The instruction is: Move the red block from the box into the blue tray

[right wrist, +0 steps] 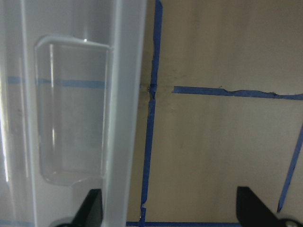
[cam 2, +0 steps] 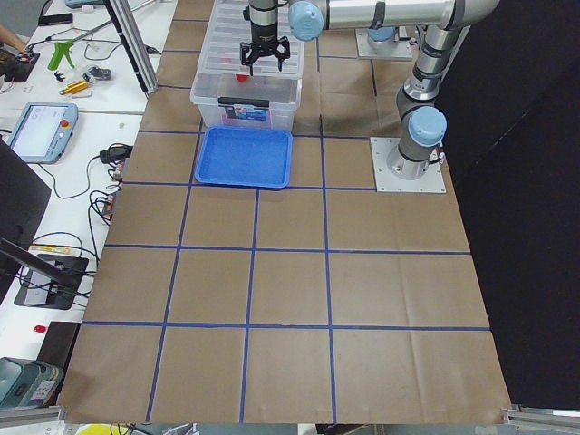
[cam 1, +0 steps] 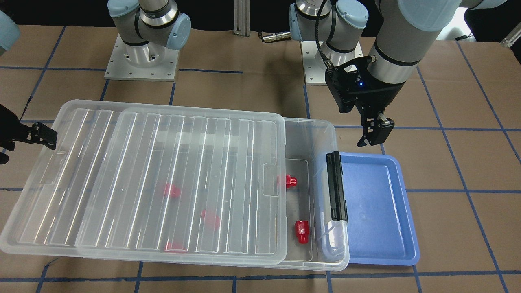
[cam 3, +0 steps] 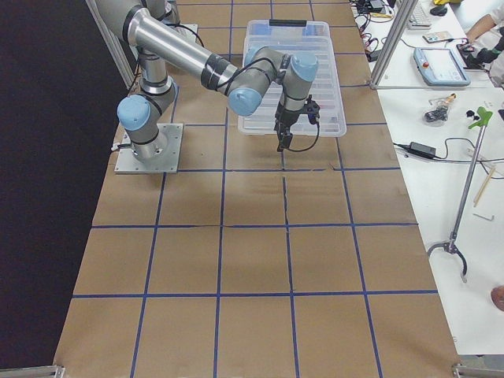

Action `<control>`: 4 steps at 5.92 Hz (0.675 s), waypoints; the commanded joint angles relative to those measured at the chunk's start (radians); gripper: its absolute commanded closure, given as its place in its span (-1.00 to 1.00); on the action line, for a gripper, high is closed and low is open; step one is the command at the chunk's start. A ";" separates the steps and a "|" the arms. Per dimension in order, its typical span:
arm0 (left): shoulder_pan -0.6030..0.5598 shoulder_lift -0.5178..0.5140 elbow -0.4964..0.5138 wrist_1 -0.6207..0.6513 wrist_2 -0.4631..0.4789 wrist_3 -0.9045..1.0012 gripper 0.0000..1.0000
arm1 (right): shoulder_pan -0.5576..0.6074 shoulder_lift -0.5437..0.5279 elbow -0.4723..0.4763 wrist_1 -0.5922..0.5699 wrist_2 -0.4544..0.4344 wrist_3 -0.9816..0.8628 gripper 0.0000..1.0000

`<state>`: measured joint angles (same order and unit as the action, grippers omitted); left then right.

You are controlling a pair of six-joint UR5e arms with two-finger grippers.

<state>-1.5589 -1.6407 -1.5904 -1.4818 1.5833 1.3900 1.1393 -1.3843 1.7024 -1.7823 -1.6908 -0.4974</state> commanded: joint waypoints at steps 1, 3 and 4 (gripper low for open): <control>-0.004 -0.040 0.003 0.003 0.035 0.236 -0.97 | -0.074 -0.002 -0.006 0.001 -0.032 -0.076 -1.00; -0.032 -0.068 0.003 0.026 0.020 0.268 -0.96 | -0.085 -0.013 -0.010 0.004 -0.033 -0.093 -1.00; -0.112 -0.112 0.003 0.108 0.023 0.235 -0.96 | -0.085 -0.022 -0.021 0.009 -0.030 -0.081 -1.00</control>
<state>-1.6122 -1.7198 -1.5877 -1.4310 1.6059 1.6439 1.0551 -1.3997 1.6893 -1.7768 -1.7228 -0.5849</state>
